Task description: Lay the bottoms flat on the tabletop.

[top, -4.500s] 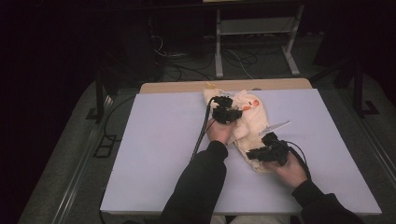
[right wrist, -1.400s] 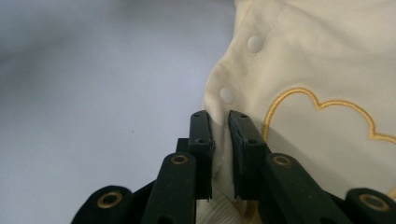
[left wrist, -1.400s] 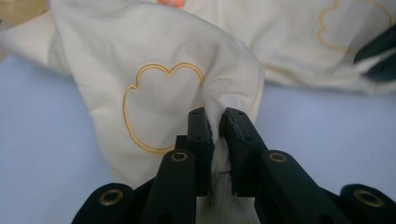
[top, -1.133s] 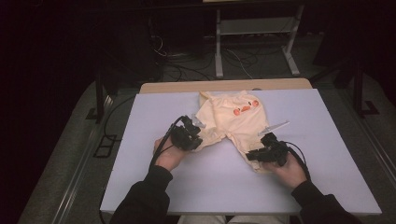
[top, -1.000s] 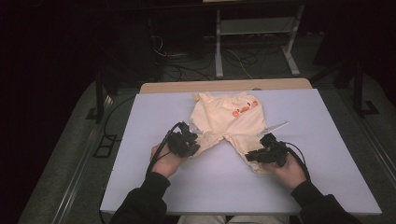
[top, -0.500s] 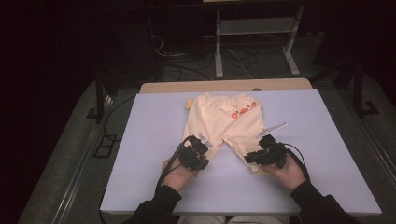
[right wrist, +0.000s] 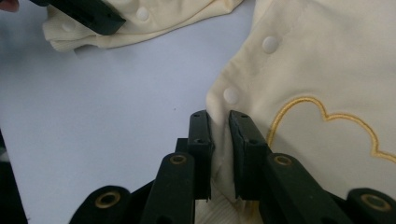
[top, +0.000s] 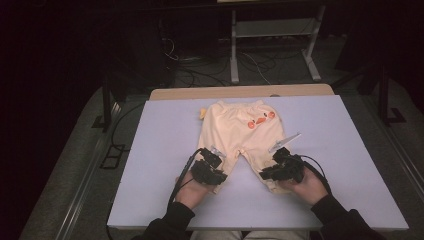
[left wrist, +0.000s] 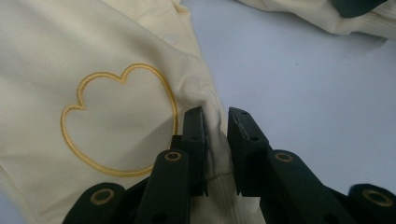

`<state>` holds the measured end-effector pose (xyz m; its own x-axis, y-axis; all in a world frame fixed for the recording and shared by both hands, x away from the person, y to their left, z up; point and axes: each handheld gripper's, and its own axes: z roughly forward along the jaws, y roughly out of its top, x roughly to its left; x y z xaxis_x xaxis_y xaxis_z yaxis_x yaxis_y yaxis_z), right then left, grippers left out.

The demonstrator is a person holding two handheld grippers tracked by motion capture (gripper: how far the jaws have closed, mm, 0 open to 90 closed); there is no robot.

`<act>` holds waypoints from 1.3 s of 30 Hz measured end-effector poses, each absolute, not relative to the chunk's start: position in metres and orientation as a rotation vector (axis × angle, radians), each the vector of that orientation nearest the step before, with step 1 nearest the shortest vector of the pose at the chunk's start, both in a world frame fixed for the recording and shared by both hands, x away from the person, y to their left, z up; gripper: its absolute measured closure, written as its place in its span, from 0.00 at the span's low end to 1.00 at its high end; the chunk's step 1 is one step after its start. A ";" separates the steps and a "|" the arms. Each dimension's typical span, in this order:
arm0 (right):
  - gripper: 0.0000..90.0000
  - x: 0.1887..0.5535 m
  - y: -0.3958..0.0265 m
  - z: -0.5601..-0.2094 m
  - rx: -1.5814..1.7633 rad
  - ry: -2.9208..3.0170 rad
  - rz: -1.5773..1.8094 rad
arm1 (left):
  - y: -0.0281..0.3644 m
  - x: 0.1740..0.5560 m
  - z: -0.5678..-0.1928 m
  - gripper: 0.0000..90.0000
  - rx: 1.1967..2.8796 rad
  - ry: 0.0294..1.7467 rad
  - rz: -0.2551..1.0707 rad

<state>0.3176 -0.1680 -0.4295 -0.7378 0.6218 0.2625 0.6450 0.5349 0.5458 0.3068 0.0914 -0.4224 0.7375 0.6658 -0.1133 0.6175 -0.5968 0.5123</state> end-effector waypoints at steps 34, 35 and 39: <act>0.14 0.320 -0.199 -0.409 -1.226 -2.589 -1.361 | 0.140 0.318 -0.410 0.12 2.054 0.852 0.009; 0.10 0.320 -0.200 -0.409 -1.214 -2.594 -1.366 | 0.141 0.318 -0.410 0.08 2.050 0.843 0.032; 0.00 0.319 -0.205 -0.405 -1.227 -2.622 -1.392 | 0.149 0.319 -0.408 0.00 2.046 0.808 0.090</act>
